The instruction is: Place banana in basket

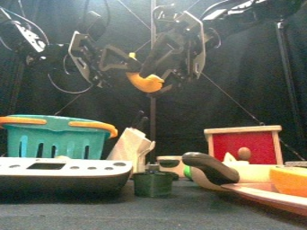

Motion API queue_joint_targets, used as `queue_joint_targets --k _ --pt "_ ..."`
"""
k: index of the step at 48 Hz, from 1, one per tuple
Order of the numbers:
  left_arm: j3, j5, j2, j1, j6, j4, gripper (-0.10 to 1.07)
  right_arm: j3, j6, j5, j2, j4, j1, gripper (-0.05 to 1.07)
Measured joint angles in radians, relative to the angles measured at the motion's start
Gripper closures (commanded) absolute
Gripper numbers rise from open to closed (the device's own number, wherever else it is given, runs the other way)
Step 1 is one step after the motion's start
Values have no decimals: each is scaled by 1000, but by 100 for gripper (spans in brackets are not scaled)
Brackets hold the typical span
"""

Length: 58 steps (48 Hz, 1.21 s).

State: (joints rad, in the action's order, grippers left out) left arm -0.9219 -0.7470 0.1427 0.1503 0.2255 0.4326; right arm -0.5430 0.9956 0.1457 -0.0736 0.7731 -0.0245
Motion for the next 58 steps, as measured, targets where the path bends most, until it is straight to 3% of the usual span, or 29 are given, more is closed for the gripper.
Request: queue_joint_targets --k 11,22,37,52,58 --pt "-18 21 5 0 0 -14 40 -35 0 17 -23 3 11 -2" --pt "-55 126 72 3 0 -130 40 -127 6 25 -89 -3 49 -2" --pt "-25 443 213 23 0 -278 40 -137 2 11 -100 -5 130 -2" --pt "28 838 368 84 0 -318 40 -158 0 -20 -112 35 138 -2" --pt "28 940 437 141 3 -327 40 -172 -3 -23 -130 44 138 -2"
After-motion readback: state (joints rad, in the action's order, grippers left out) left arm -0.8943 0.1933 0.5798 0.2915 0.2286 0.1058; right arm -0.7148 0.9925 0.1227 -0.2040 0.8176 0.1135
